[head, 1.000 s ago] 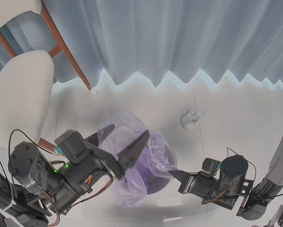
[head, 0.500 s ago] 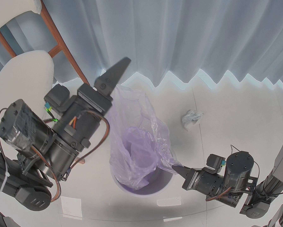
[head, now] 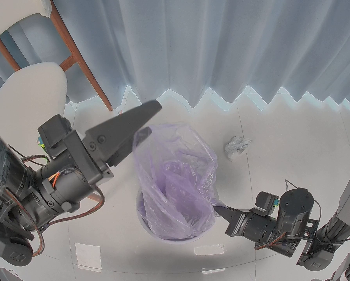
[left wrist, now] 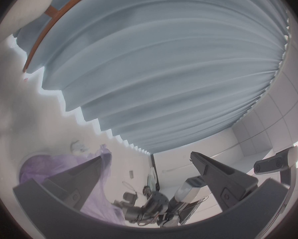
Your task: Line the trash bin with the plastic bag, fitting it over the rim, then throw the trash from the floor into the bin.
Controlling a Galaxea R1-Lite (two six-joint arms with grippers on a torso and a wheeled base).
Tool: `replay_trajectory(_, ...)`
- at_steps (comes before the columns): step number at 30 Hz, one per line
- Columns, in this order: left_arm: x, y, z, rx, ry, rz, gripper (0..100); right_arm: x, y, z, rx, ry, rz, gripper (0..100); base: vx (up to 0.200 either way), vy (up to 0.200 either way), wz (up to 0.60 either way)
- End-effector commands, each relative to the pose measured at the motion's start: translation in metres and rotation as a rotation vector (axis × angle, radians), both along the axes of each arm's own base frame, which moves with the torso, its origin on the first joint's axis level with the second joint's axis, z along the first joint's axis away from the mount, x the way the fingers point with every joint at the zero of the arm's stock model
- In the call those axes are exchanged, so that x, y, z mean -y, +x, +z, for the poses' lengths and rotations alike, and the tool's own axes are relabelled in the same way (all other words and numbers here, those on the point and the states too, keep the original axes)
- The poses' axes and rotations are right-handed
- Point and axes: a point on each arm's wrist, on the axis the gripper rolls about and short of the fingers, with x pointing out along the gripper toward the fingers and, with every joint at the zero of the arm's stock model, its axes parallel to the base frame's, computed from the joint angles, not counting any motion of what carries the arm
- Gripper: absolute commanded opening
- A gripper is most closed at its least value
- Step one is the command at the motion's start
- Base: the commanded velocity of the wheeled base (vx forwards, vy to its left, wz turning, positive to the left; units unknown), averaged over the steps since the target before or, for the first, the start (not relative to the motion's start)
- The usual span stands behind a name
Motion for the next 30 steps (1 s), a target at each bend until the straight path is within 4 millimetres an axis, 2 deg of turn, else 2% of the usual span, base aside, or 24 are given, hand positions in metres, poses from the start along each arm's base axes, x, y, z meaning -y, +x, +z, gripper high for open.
replay_trajectory(1,-0.024,-0.015,0.022,0.003,0.016,0.005,100,0.000,0.000,-0.002,0.003,-0.013,0.003,0,0.000,0.000,0.00)
replay_trajectory(5,-0.028,-0.025,0.024,-0.062,0.080,-0.011,100,0.000,0.000,-0.002,0.004,-0.015,0.003,0,0.000,0.000,0.00)
replay_trajectory(10,-0.032,-0.031,-0.004,-0.066,0.306,0.007,100,0.000,0.000,-0.001,0.007,-0.011,0.003,0,0.000,0.000,0.00)
replay_trajectory(14,-0.035,-0.032,-0.009,-0.067,0.338,0.018,100,0.000,0.000,0.000,0.008,-0.010,0.003,0,0.000,0.000,0.00)
replay_trajectory(15,-0.042,-0.031,-0.013,-0.072,0.355,0.051,100,0.000,0.000,0.000,0.009,-0.009,0.003,0,0.000,0.000,0.00)
replay_trajectory(20,-0.051,-0.036,-0.013,-0.131,0.421,0.061,100,-0.001,0.000,0.002,0.014,-0.005,0.002,0,0.000,0.000,0.00)
replay_trajectory(24,-0.052,-0.035,-0.017,-0.219,0.529,0.053,100,-0.001,0.000,0.001,0.013,-0.006,0.002,0,0.000,0.000,0.00)
replay_trajectory(25,-0.056,-0.035,-0.023,-0.242,0.593,0.065,100,-0.001,0.001,0.001,0.015,-0.004,-0.001,0,0.000,0.000,0.00)
replay_trajectory(30,-0.067,-0.024,-0.033,-0.249,0.680,0.136,100,-0.001,0.003,0.007,0.032,0.013,-0.008,0,0.000,0.000,0.00)
